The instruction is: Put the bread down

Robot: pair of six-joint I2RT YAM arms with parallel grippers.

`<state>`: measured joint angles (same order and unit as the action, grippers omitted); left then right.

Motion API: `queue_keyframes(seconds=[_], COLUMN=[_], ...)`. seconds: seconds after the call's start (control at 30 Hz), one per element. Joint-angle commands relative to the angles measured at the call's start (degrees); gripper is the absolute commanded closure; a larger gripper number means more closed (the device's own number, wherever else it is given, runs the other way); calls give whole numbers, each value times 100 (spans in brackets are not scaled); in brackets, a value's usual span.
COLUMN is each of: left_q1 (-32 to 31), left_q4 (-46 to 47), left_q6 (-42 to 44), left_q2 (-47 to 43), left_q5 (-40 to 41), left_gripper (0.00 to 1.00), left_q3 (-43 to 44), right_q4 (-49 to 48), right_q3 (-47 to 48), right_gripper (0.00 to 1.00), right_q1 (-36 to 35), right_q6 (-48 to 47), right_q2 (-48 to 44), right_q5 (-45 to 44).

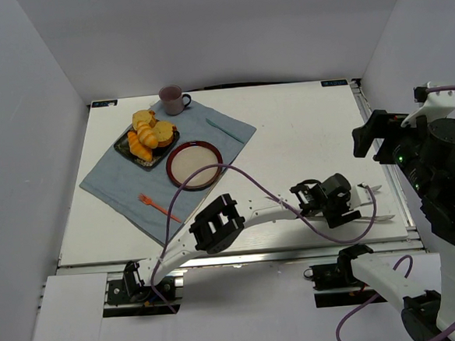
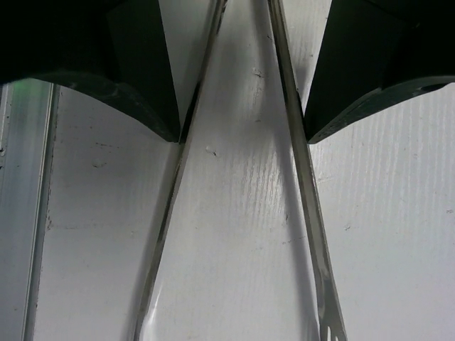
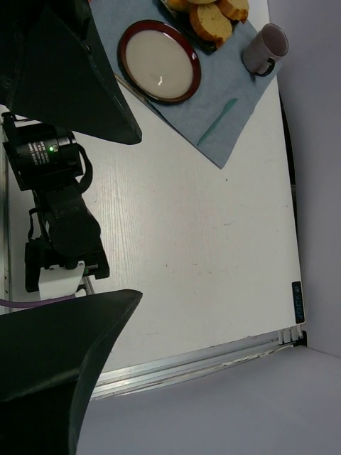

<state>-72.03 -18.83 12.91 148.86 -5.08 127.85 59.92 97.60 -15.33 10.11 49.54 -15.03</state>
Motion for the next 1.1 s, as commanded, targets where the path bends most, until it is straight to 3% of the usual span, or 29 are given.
queue_keyframes(seconds=[0.0,0.17,0.33,0.53,0.67,0.93,1.07], left_q1=[101,137,207,479,865,954,963], left_q4=[-51,-217,-446,-736,-341,-455,-797], left_q6=[-60,45,54,-279,-998,-1826,-1774], left_q2=[12,-14,-172,-918,-2252,-3029,-3336], left_q5=[25,42,262,429,412,-36,419], left_gripper=[21,44,52,56,56,57,58], left_q3=[-146,-112,82,222,-366,-6,90], right_q4=[-218,-262,-393,-700,-1306,-2107,-2572], right_q3=[-40,-75,-136,48,128,101,-13], right_gripper=[11,11,11,11,11,11,11], right_q1=[22,22,22,30,30,30,30], right_q6=[9,26,96,657,1159,1301,1239], right_q2=[-58,-58,-76,3,38,416,460], right_q5=[-18,35,35,-272,-588,-572,-633])
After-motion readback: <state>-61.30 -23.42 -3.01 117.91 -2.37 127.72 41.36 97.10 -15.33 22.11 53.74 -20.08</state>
